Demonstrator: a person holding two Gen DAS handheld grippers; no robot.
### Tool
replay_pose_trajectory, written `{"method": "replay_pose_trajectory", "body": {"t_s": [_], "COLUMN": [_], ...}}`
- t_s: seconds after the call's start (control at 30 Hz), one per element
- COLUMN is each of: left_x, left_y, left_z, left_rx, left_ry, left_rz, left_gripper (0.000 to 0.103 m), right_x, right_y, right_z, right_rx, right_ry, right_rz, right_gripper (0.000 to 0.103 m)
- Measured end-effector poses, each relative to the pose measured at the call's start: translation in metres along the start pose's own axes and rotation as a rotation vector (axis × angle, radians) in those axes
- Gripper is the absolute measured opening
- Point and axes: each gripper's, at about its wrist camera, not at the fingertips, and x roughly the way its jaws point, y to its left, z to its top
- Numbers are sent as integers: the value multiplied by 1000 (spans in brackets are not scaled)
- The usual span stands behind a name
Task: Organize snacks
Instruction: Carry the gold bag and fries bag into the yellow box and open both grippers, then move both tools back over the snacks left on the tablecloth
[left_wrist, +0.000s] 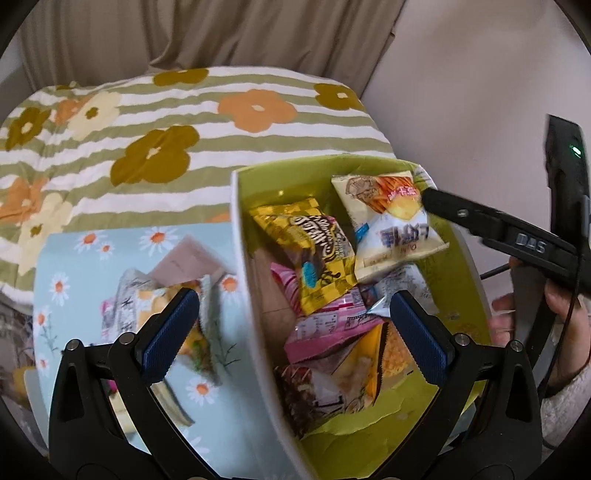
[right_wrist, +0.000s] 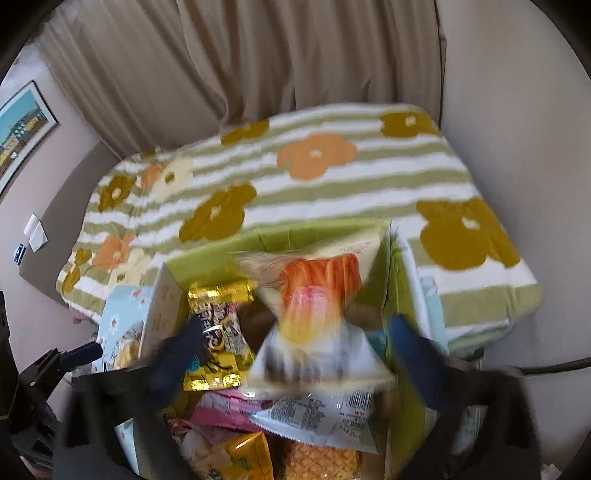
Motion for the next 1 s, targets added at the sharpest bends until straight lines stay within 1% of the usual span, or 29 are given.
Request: {"method": "replay_pose_trajectory", "body": {"t_s": [0.07, 0.1, 0.23, 0.33, 0.53, 0.7, 0.8, 0.9, 1.0], "left_x": [-5, -8, -19, -33, -63, -90, -108, -123, -136], "left_y": [5, 7, 10, 7, 5, 10, 21, 37, 56], "left_z": [-4, -8, -18, -25, -41, -61, -72, -81, -90], "left_rx": [-16, -27, -51, -58, -85, -114, -145, -186, -216], "left_ry": [-6, -8, -23, -52, -125, -177, -208, -232, -247], "left_rz": [6, 9, 17, 33, 73, 126, 171, 179, 208], "left_gripper": [102, 102, 102, 102, 102, 102, 102, 102, 102], "right_x": [-9, -12, -25, -37, -63, -84, -96, -109, -117], "right_y": [1, 0, -2, 1, 15, 28, 36, 45, 56], "right_z": [-6, -8, -18, -20, -23, -31, -34, -41, -46], "right_rx": [-11, -15, -11, -21, -101, -159, -184, -201, -221], "right_ry": [-29, -28, -9, -10, -61, -109, -136, -161, -189], "right_rz": [-3, -2, 50, 75, 74, 114, 136, 149, 125], "right_gripper": [103, 103, 103, 103, 103, 103, 103, 103, 103]}}
